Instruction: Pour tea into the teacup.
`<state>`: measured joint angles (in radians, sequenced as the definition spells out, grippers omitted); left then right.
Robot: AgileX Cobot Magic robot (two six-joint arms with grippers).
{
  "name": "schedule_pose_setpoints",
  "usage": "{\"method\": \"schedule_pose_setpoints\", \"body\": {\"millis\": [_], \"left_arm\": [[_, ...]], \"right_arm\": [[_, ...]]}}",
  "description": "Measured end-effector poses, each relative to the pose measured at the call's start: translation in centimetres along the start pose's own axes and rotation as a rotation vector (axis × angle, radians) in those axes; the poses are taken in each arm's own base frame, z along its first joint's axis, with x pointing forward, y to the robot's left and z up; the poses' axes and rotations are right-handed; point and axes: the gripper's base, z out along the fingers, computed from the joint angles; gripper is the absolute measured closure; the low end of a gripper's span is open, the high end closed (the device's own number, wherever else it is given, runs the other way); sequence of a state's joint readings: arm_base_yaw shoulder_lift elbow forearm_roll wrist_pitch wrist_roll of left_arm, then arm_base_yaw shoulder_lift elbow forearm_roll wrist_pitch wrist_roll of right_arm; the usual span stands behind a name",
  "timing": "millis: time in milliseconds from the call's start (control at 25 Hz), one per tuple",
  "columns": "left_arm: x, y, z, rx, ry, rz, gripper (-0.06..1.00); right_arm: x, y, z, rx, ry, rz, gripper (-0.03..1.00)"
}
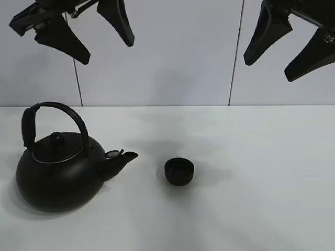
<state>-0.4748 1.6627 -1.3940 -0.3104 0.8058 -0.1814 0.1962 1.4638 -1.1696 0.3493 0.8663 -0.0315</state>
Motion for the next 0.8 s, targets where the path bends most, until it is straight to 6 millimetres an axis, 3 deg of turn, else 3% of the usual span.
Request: {"method": "schedule_pose_setpoints", "body": {"millis": [280, 800], "left_arm": [[-0.6, 1.1, 0.4, -0.002, 0.053, -0.102, 0.40], [-0.6, 1.1, 0.5, -0.002, 0.050, -0.104, 0.40]], "right_arm": [[0.0, 0.0, 0.0, 0.000, 0.001, 0.000, 0.49], [0.0, 0.0, 0.0, 0.000, 0.001, 0.000, 0.49]]}}
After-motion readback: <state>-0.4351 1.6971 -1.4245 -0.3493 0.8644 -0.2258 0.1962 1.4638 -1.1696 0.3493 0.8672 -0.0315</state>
